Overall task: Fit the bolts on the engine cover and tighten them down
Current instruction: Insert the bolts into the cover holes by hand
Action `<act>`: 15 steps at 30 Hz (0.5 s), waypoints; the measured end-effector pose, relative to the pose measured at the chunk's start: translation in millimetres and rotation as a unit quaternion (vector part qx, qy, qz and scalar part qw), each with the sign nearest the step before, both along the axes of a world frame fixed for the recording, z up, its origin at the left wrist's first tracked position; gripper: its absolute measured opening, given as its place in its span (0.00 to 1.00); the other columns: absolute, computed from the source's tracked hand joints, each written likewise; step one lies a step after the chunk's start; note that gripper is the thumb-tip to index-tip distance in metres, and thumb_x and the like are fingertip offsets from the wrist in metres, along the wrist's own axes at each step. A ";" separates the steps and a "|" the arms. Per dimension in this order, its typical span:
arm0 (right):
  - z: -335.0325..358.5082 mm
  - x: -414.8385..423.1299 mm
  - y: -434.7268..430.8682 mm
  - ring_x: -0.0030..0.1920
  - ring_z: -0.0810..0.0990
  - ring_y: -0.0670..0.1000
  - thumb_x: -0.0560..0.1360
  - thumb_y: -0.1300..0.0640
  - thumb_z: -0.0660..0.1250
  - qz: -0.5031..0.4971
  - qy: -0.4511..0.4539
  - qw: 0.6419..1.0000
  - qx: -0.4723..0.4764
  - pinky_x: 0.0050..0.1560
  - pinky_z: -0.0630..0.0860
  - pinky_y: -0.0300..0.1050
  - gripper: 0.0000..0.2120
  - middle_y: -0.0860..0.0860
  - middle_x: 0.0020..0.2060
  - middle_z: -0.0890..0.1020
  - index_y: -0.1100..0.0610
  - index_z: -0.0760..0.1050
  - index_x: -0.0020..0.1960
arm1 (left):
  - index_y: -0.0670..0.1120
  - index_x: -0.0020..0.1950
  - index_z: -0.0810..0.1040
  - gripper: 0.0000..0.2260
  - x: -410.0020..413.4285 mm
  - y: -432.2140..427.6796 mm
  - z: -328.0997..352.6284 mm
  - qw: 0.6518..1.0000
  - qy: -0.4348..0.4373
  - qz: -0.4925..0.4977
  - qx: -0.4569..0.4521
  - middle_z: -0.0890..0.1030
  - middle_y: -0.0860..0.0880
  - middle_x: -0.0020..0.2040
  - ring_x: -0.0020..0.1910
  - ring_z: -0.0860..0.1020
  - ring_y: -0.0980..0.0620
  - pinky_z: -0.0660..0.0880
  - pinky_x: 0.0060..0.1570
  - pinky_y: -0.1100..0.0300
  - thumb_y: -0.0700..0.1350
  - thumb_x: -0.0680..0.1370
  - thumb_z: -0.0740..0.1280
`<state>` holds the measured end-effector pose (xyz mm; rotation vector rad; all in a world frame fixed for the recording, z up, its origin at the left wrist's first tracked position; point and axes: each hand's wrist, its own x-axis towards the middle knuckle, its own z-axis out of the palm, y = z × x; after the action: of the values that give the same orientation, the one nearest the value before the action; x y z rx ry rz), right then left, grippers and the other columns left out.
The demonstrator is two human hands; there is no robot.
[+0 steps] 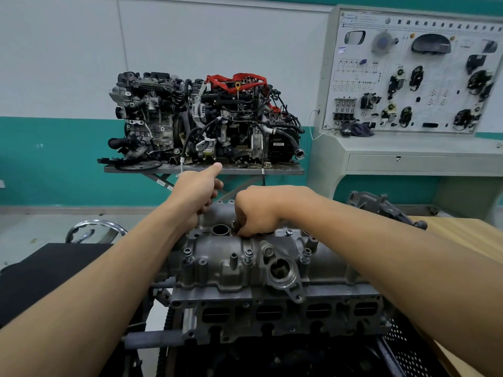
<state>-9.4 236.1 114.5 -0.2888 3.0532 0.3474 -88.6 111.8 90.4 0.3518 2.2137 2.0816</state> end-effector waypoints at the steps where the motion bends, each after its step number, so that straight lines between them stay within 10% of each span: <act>1: -0.9 -0.7 -1.0 0.35 0.75 0.56 0.76 0.48 0.68 0.003 -0.004 1.000 0.010 0.29 0.66 0.43 0.16 0.53 0.32 0.78 0.58 0.76 0.37 | 0.45 0.37 0.76 0.19 0.4 -0.1 0.2 1.000 -0.002 -0.001 0.000 0.71 0.52 0.28 0.24 0.65 0.55 0.61 0.25 0.62 0.58 0.80 0.65; 15: -5.8 -2.4 -1.8 0.35 0.73 0.57 0.80 0.49 0.63 -0.014 -0.024 0.999 0.016 0.32 0.66 0.46 0.19 0.53 0.31 0.75 0.59 0.72 0.35 | 0.44 0.39 0.77 0.18 7.5 -0.3 3.4 1.000 -0.021 -0.020 -0.008 0.71 0.50 0.28 0.23 0.65 0.55 0.63 0.23 0.63 0.57 0.81 0.64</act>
<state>-11.9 234.3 108.7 -0.2484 2.9978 0.3813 -81.1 111.5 93.8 0.3444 2.1816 2.0302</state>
